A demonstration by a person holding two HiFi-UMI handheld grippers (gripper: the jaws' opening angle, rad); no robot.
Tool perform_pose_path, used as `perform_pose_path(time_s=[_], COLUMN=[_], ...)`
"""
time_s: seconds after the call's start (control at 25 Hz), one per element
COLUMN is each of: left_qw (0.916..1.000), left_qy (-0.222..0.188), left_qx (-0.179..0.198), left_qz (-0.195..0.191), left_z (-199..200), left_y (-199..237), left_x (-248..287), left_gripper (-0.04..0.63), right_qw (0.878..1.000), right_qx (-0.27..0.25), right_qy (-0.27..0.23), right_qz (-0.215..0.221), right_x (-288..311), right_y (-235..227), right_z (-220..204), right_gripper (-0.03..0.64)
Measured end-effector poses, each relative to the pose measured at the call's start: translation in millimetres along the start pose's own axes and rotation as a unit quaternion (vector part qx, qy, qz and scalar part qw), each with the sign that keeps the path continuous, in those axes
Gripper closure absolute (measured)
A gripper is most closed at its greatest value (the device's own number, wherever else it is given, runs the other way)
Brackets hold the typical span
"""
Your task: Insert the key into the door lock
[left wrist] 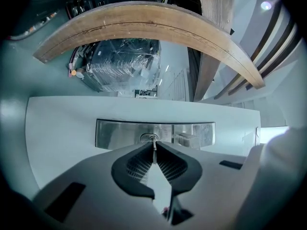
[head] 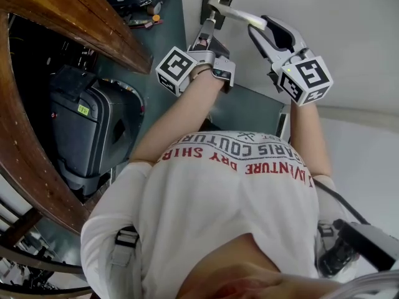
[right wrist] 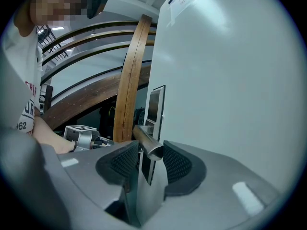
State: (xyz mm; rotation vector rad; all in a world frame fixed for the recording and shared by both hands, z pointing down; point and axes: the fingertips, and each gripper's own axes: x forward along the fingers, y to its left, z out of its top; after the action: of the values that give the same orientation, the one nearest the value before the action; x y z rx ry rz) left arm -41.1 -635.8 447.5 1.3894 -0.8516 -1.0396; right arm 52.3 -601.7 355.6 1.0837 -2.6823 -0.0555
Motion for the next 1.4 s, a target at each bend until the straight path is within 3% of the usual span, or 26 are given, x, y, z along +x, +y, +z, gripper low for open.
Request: perform_pose_path(time_s=[0.32,0.76,0.88,0.96,1.08,1.16,1.24,1.28,1.32,1.4], left_qw=[0.9995,0.9997,0.9989,0.997,0.9876,0.9746,0.9506,0.9298,0.9009,0.8254], left_qy=[0.003,0.008,0.028,0.055,0.096,0.127,0.169,0.195,0.226,0.287], left_qx=[0.03,0.013,0.014,0.042,0.124,0.185,0.26,0.311,0.37,0.486], left_qz=[0.001,-0.019,-0.036,-0.034,-0.011,-0.002,-0.015,-0.023,-0.026,-0.027], left_z=[3,2,1,2,6,6,-4,-13,-25,-55], left_y=[1,-2,0,4,8,-2,-29,-44,-56,-71], left_x=[8,20,24,24,10,-11,-41,-60,-82,-132], left_gripper=[0.574,0.572,0.572,0.541,0.523,0.523,0.523,0.523,0.524,0.525], right_qw=[1.0,1.0,1.0,1.0,0.999,0.999,0.999,1.0,1.0,0.999], right_qx=[0.003,0.002,0.004,0.008,0.005,0.0,0.001,0.003,0.007,0.016], right_qy=[0.0,0.001,0.002,0.004,0.006,0.013,0.018,0.015,0.01,0.007], right_qz=[-0.003,-0.005,-0.007,-0.013,-0.044,-0.049,-0.027,-0.013,0.001,0.029], right_x=[0,-1,1,1,-10,-23,-41,-53,-67,-96], right_y=[-2,0,-1,-4,-12,-4,24,43,65,111], right_z=[-3,-1,-3,-4,-6,-5,1,5,7,3], right_gripper=[0.465,0.465,0.463,0.462,0.462,0.463,0.466,0.507,0.543,0.596])
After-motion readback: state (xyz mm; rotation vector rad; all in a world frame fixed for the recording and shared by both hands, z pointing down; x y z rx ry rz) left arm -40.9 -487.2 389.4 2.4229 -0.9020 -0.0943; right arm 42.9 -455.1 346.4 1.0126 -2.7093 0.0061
